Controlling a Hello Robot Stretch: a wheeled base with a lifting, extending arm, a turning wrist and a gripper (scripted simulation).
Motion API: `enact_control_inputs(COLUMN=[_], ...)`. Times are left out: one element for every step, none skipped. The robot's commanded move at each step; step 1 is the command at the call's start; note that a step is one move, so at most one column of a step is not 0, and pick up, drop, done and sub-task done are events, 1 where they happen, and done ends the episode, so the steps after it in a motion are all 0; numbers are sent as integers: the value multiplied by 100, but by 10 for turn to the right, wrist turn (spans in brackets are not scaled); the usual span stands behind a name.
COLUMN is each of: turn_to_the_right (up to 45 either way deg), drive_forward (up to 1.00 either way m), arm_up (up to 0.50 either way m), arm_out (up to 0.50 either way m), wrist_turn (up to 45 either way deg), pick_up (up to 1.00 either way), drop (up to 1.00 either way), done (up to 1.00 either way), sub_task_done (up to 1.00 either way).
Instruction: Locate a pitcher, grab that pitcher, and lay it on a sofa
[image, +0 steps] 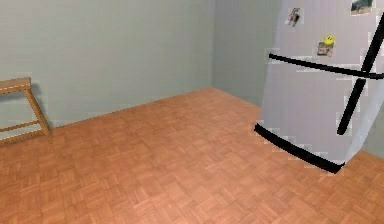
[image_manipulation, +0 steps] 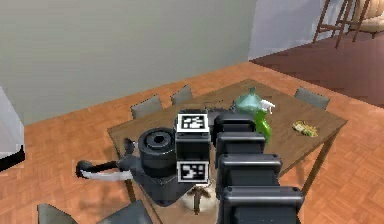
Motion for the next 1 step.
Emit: enact_control_inputs(turn_to_the_right=[0], drive_forward=[0], arm_up=[0], arm_out=[0], wrist_turn=[450], pick_up=[0], drop=[0], done=[0], sub_task_done=[0])
